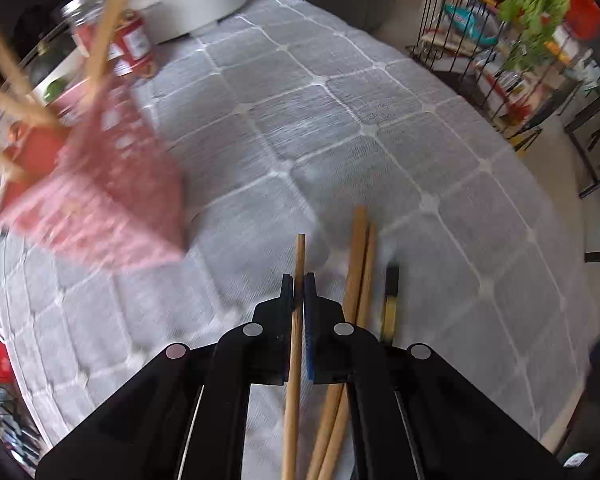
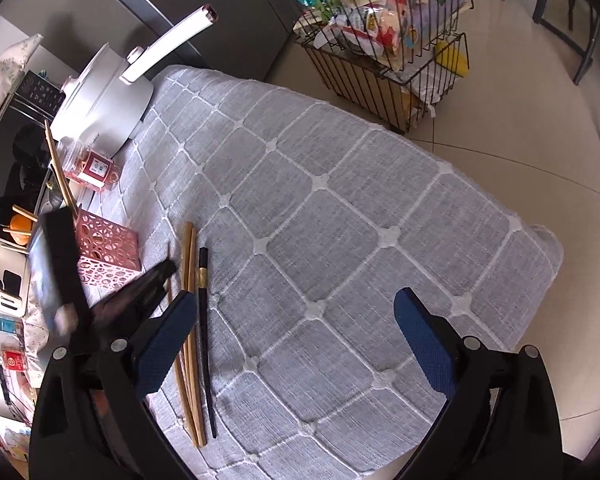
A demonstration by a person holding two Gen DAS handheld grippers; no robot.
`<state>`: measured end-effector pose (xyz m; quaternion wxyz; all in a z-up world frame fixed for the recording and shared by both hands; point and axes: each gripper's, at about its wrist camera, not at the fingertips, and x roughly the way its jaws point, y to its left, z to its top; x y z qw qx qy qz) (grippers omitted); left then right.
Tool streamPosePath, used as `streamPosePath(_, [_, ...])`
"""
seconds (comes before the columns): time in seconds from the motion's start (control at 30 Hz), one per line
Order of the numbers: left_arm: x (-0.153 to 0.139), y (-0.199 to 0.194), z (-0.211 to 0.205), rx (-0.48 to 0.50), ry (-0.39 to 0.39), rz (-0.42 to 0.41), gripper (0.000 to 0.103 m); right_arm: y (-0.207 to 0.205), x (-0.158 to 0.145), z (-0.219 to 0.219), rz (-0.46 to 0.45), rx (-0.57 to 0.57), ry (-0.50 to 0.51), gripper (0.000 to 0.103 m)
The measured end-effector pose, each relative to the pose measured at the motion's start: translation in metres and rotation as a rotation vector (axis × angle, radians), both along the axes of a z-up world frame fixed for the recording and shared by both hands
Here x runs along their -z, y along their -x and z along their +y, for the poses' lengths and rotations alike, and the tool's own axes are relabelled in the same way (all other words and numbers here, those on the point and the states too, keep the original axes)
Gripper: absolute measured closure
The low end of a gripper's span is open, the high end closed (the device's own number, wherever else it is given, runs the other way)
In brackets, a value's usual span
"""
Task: Organize utensils
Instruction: 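Grasp a wooden chopstick with the left tool while the right tool grasps the black chopstick, then lower both held chopsticks into the pink holder and open both tools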
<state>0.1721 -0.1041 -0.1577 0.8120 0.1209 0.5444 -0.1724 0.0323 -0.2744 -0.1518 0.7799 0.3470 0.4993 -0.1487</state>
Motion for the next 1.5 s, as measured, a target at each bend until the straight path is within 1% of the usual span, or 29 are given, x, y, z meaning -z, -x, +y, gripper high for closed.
streamPosePath(0.1, [-0.018,0.025,0.030,-0.017,0.063,-0.029,0.099,-0.018,0.006,0.013,0.018,-0.032,0.010,0.007])
streamPosePath(0.17, [-0.032,0.044,0.053,-0.032,0.102,-0.066,0.099,-0.031,0.013,0.023,0.033,-0.053,-0.013,0.007])
streamPosePath(0.2, [-0.036,0.050,0.057,-0.039,0.114,-0.079,0.099,-0.037,0.017,0.027,0.038,-0.063,-0.031,0.008])
streamPosePath(0.3, [-0.057,0.072,0.089,-0.069,0.152,-0.143,0.099,-0.055,0.024,0.043,0.051,-0.091,-0.056,0.015])
streamPosePath(0.33, [-0.065,0.080,0.099,-0.083,0.171,-0.167,0.099,-0.061,0.026,0.048,0.056,-0.100,-0.054,0.020])
streamPosePath(0.37, [-0.071,0.084,0.105,-0.094,0.187,-0.186,0.099,-0.065,0.027,0.051,0.062,-0.107,-0.054,0.026])
streamPosePath(0.4, [-0.077,0.088,0.110,-0.102,0.203,-0.202,0.099,-0.069,0.030,0.055,0.071,-0.117,-0.058,0.029])
streamPosePath(0.47, [-0.090,0.096,0.122,-0.114,0.238,-0.237,0.099,-0.078,0.038,0.061,0.090,-0.131,-0.076,0.042])
streamPosePath(0.53, [-0.099,0.101,0.130,-0.114,0.254,-0.268,0.099,-0.085,0.045,0.065,0.111,-0.132,-0.078,0.047])
streamPosePath(0.6, [-0.103,0.102,0.134,-0.116,0.265,-0.283,0.099,-0.090,0.045,0.069,0.103,-0.131,-0.040,0.050])
streamPosePath(0.63, [-0.104,0.102,0.137,-0.120,0.269,-0.287,0.099,-0.092,0.044,0.070,0.102,-0.130,-0.032,0.054])
streamPosePath(0.67, [-0.105,0.103,0.140,-0.123,0.269,-0.291,0.099,-0.096,0.045,0.071,0.094,-0.143,-0.043,0.070])
streamPosePath(0.7, [-0.106,0.102,0.142,-0.124,0.269,-0.293,0.099,-0.099,0.048,0.071,0.101,-0.153,-0.047,0.074])
streamPosePath(0.73, [-0.106,0.101,0.144,-0.125,0.272,-0.293,0.099,-0.100,0.048,0.071,0.091,-0.150,-0.034,0.079])
streamPosePath(0.77, [-0.107,0.102,0.145,-0.126,0.276,-0.293,0.099,-0.101,0.048,0.071,0.095,-0.150,-0.009,0.085])
streamPosePath(0.87, [-0.108,0.104,0.150,-0.129,0.282,-0.298,0.099,-0.101,0.048,0.079,0.089,-0.166,0.052,0.087])
streamPosePath(0.93, [-0.109,0.104,0.151,-0.131,0.282,-0.303,0.099,-0.102,0.046,0.087,0.087,-0.196,0.118,0.087])
streamPosePath(1.03, [-0.112,0.108,0.152,-0.136,0.284,-0.320,0.099,-0.098,0.046,0.095,0.084,-0.231,0.194,0.091])
streamPosePath(1.1, [-0.115,0.110,0.153,-0.135,0.287,-0.331,0.099,-0.093,0.046,0.092,0.083,-0.230,0.182,0.093])
streamPosePath(1.13, [-0.117,0.112,0.155,-0.135,0.290,-0.340,0.099,-0.089,0.046,0.088,0.082,-0.220,0.151,0.094])
streamPosePath(1.23, [-0.123,0.118,0.159,-0.137,0.295,-0.355,0.099,-0.074,0.040,0.081,0.067,-0.213,0.114,0.094])
streamPosePath(1.33, [-0.126,0.121,0.164,-0.143,0.298,-0.362,0.099,-0.061,0.025,0.083,0.019,-0.217,0.117,0.094])
streamPosePath(1.5, [-0.133,0.127,0.169,-0.152,0.310,-0.384,0.099,-0.025,-0.017,0.078,-0.111,-0.222,0.102,0.094])
